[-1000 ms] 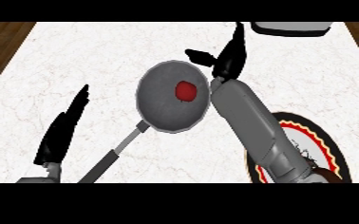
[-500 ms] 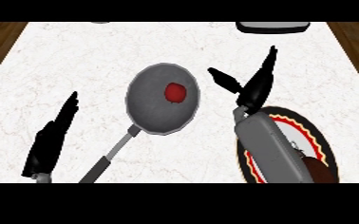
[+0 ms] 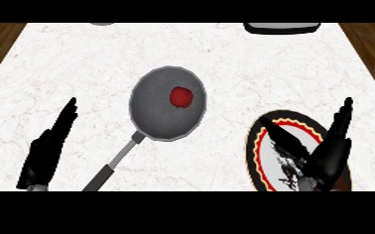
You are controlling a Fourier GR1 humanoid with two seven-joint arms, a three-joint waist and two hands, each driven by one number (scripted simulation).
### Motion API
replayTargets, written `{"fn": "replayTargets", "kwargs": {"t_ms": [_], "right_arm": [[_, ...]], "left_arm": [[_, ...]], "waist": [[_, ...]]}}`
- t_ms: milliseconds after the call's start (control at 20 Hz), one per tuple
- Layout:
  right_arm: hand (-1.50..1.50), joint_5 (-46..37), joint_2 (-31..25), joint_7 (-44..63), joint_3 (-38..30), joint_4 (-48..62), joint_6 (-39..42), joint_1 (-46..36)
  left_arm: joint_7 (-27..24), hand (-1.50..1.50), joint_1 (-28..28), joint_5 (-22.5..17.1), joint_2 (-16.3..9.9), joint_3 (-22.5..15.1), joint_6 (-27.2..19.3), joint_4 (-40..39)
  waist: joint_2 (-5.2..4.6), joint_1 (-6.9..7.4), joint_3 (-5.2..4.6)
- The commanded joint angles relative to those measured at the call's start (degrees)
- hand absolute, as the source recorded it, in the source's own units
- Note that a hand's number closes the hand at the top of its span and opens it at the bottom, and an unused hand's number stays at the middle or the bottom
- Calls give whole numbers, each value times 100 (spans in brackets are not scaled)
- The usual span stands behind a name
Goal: Pick the tomato from the plate and place it in the pan
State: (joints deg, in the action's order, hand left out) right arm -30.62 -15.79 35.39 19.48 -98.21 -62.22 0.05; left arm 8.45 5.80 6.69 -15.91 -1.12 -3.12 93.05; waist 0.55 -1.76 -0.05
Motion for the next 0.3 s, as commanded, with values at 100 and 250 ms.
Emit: {"fn": "replayTargets", "kwargs": {"t_ms": [100,250], "right_arm": [[-150,129,-676,128,-175,-1878,395,1584],[-150,995,-1096,-684,-221,-2200,295,2268]], "left_arm": [[-152,0,-96,63,137,-32,92,-182],[-7,0,64,-166,-139,261,349,84]], "waist": [[-39,100,2],[-37,117,9]]}}
